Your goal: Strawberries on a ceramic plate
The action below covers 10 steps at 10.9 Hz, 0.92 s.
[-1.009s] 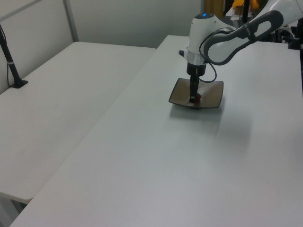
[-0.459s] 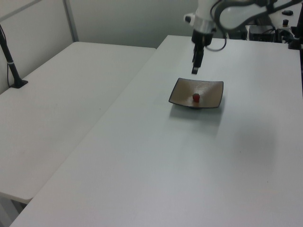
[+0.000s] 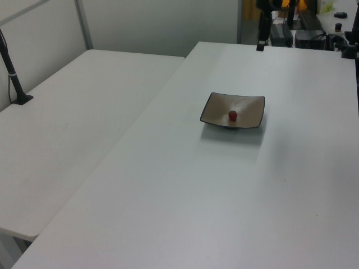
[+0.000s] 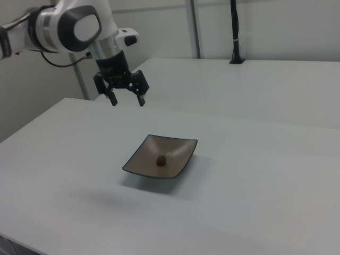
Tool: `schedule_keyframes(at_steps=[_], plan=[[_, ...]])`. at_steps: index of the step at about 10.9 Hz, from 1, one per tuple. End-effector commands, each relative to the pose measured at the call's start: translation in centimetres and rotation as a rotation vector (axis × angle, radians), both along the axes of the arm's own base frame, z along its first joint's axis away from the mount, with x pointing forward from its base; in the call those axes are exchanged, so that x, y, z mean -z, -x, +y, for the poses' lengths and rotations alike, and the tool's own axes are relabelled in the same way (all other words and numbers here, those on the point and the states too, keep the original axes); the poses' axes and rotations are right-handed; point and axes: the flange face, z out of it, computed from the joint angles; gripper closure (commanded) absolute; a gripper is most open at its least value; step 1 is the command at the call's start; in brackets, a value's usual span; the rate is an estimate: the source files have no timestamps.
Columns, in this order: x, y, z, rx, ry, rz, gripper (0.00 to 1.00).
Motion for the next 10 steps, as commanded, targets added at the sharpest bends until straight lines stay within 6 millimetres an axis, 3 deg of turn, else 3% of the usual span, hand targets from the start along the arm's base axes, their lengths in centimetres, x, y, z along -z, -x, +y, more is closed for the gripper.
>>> schedule_keyframes(at_steps=[1, 3, 10], plan=[[-1.2, 2.8, 0.9, 0.204, -0.035, 0.075, 0.0], [-0.9, 3.7, 2.8, 0.248, -0.031, 0.115, 0.0], [-0.7, 3.3, 3.1, 0.237, -0.034, 0.106, 0.0]])
